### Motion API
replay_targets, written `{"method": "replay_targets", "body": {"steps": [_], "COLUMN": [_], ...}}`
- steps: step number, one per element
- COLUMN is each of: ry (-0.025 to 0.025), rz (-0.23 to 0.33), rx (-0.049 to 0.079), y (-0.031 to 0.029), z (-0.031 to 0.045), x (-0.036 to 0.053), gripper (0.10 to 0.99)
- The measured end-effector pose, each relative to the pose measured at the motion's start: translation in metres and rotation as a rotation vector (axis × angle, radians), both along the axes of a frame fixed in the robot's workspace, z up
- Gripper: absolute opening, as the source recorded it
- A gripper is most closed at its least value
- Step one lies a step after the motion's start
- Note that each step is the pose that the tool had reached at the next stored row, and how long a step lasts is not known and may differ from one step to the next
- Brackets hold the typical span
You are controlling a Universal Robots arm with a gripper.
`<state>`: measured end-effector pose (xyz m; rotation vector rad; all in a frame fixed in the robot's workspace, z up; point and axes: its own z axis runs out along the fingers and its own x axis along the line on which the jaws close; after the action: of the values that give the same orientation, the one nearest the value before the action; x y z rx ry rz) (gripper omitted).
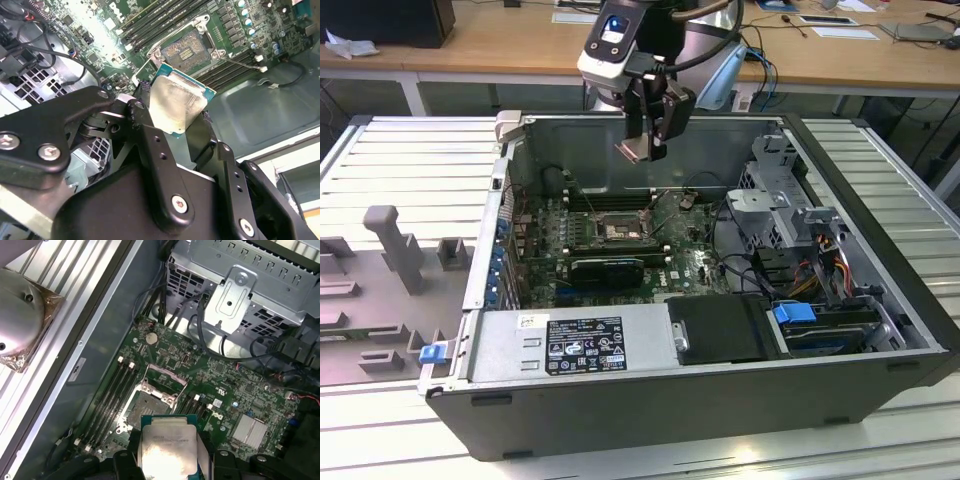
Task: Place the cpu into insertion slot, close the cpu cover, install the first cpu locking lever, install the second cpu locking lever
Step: 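Place the cpu into insertion slot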
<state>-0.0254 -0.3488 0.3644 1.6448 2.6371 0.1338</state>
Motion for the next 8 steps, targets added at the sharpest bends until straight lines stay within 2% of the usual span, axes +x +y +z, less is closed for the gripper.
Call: {"method": "replay_targets", "body": {"steps": [8], "ry": [0.0001], "rz": [-0.066], "rx": [0.000], "y": [0.0000], "z": [-0.0004], "x": [0.0000], "gripper": [0.529]}}
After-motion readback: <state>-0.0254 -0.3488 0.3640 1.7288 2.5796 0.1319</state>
